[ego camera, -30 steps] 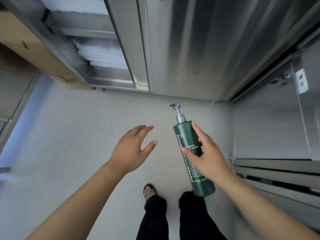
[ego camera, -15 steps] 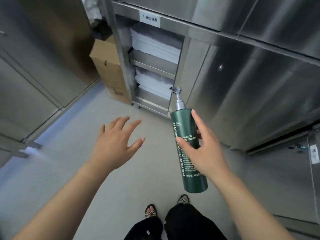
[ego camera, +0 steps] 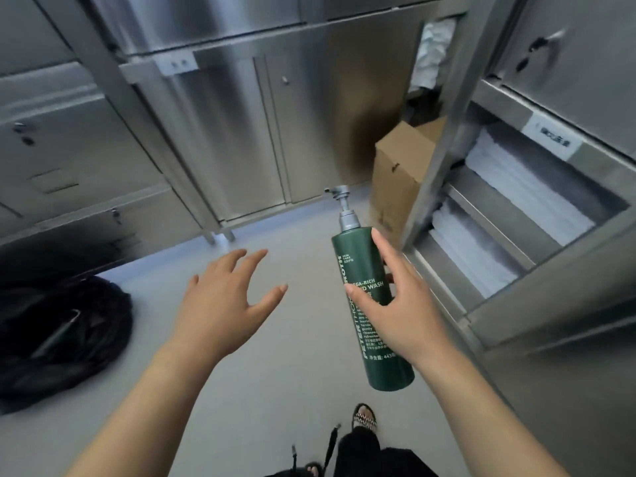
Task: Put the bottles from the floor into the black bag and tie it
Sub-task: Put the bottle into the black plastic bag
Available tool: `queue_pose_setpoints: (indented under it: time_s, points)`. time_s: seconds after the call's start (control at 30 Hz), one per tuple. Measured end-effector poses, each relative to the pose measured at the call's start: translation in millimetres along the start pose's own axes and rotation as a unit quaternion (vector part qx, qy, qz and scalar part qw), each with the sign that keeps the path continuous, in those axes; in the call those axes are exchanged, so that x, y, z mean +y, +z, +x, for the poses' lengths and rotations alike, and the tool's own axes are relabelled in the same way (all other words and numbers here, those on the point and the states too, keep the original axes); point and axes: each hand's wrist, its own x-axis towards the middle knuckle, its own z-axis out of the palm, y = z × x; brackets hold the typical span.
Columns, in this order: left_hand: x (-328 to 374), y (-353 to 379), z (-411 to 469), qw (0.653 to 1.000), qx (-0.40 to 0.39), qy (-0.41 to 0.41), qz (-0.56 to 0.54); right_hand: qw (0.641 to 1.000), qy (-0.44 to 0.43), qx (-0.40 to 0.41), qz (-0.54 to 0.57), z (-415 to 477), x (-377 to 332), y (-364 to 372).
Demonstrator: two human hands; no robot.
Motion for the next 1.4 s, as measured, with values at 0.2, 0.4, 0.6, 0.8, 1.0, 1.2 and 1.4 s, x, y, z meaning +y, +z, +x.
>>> queue_pose_setpoints:
  time_s: [0.2, 0.4, 0.6, 0.8, 1.0, 1.2, 1.4]
  points:
    - [-24, -13, -8, 0.991, 0.064, -0.112, -0.027, 0.992, -0.075, -0.102, 0.017, 59, -13, 39]
    - [-65, -21, -36, 0.969, 0.127, -0.196, -0.078, 0.971, -0.116, -0.207, 0.025, 84, -45, 98]
    - [-136, -27, -52, 0.936, 0.183, -0.281, -0.11, 0.946, -0.156, -0.283, 0.017, 101, -88, 175]
    - [-231, -52, -52, 0.914, 0.23, -0.31, -0.123, 0.922, -0.21, -0.325, -0.016, 124, -157, 267]
    - [-332, -90, -64, 0.894, 0.265, -0.344, -0.111, 0.904, -0.252, -0.346, -0.008, 140, -222, 359]
    - [-415, -98, -65, 0.881, 0.247, -0.392, -0.1, 0.889, -0.244, -0.388, -0.016, 164, -255, 440]
    - [-499, -106, -19, 0.878, 0.221, -0.409, -0.112, 0.883, -0.24, -0.403, -0.022, 216, -278, 533]
